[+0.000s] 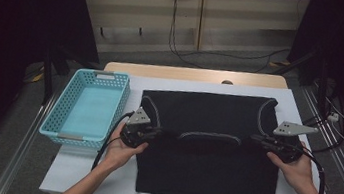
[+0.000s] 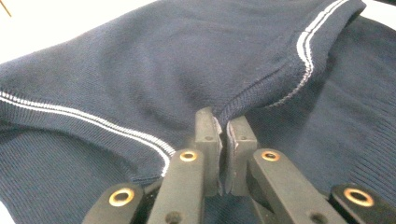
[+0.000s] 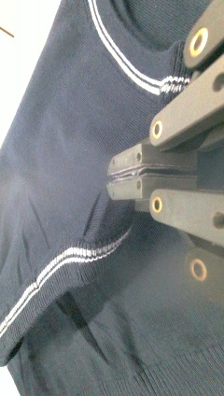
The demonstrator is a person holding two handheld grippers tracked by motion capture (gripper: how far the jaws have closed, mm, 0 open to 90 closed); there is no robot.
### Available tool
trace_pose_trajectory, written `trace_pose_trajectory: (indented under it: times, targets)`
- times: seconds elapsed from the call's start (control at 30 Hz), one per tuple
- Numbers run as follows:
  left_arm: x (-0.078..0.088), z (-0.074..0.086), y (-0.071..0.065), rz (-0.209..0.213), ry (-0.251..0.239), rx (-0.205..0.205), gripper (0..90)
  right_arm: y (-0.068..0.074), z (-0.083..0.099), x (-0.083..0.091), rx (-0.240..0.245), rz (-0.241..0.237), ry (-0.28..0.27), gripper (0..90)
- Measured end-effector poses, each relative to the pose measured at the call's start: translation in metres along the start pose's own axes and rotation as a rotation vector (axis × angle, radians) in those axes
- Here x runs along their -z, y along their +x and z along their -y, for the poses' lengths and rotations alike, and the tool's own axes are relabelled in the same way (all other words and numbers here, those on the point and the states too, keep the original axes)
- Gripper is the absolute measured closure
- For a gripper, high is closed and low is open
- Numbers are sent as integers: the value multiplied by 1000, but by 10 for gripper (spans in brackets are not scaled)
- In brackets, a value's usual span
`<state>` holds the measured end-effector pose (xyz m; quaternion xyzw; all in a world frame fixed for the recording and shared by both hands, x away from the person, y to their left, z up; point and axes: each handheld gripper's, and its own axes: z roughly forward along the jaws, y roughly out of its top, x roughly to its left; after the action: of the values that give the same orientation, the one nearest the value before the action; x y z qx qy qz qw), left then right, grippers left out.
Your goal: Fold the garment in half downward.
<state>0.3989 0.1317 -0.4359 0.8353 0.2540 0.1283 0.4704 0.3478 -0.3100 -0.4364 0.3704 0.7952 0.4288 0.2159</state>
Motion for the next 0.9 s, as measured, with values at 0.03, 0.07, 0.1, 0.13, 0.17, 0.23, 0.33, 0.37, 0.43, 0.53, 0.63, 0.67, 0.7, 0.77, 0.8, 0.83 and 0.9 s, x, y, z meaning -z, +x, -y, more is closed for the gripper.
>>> trace_pose_trajectory:
  times: [0.03, 0.07, 0.1, 0.13, 0.17, 0.23, 0.33, 0.37, 0.43, 0.53, 0.63, 0.67, 0.7, 0.77, 0.8, 0.83, 0.9]
  targets:
    - [2, 0, -1, 8, 3, 8, 862, 1, 1, 2, 2, -2, -1, 876]
    - [3, 1, -1, 14, 3, 13, 861, 3, 1, 3, 2, -3, -2, 876]
    - [4, 2, -2, 13, 4, 7, 862, 4, 2, 5, 5, -2, 0, 875]
    - [4, 3, -3, 21, 11, 10, 862, 6, 3, 6, 6, -2, -2, 876]
    - [5, 4, -4, 26, 12, 11, 861, 7, 4, 7, 2, -1, -5, 876]
    - [7, 6, -6, 27, 19, 8, 861, 10, 5, 10, -2, 2, -10, 875]
    - [10, 9, -7, 23, 23, 5, 861, 17, 7, 13, 12, -3, -13, 876]
    - [11, 10, -7, 22, 22, 8, 861, 19, 8, 14, 14, -5, -9, 875]
    - [14, 11, -7, 22, 29, 12, 861, 23, 9, 15, 21, -9, -5, 876]
    - [16, 13, -9, 22, 38, 9, 861, 28, 10, 17, 31, -13, 0, 875]
    - [18, 13, -13, 22, 40, -5, 861, 30, 13, 19, 22, -16, 2, 875]
    - [18, 13, -15, 24, 37, 1, 861, 30, 14, 19, 23, -15, 4, 875]
    - [20, 12, -16, 24, 37, -5, 861, 31, 15, 20, 21, -14, 9, 875]
    - [22, 13, -19, 22, 34, -16, 861, 34, 17, 22, 20, -14, 10, 875]
    - [24, 14, -20, 22, 32, -22, 861, 36, 18, 23, 23, -16, 8, 876]
    - [25, 15, -22, 27, 37, -20, 861, 37, 19, 24, 23, -16, 5, 875]
    - [26, 17, -23, 29, 41, -24, 861, 39, 20, 27, 24, -15, 4, 875]
